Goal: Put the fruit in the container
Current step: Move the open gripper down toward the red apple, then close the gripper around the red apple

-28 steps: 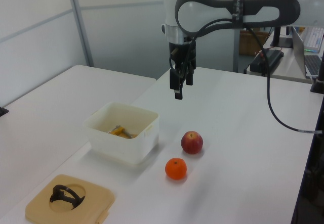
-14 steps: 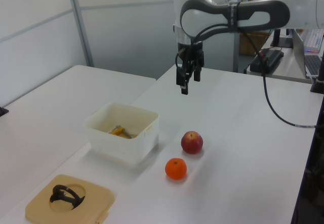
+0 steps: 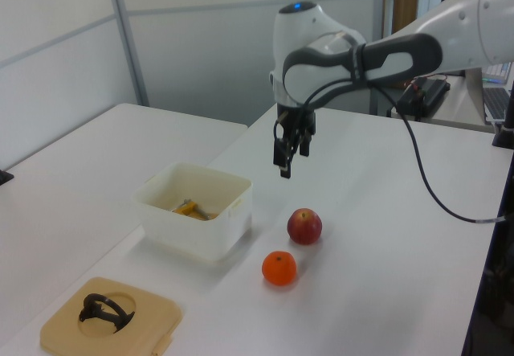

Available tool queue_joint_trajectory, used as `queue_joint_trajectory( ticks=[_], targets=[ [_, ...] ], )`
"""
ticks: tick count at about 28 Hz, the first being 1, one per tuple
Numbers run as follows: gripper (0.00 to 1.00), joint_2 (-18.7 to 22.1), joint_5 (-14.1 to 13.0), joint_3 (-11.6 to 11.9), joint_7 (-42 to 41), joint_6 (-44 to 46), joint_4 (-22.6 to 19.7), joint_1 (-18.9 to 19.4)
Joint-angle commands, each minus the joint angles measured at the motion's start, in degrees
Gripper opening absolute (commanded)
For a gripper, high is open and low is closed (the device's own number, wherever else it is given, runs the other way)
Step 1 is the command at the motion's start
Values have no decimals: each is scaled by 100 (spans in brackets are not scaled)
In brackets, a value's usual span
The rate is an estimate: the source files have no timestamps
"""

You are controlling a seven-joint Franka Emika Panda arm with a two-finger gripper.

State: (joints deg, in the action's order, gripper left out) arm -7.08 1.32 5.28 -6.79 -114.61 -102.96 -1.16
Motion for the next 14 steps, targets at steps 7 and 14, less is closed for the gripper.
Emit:
queue_joint_trajectory(
  ticks=[7, 14],
  targets=[
    [100, -215, 53, 26, -94, -615, -602, 107],
    [100, -478, 334, 0, -85, -624, -664, 107]
  ],
)
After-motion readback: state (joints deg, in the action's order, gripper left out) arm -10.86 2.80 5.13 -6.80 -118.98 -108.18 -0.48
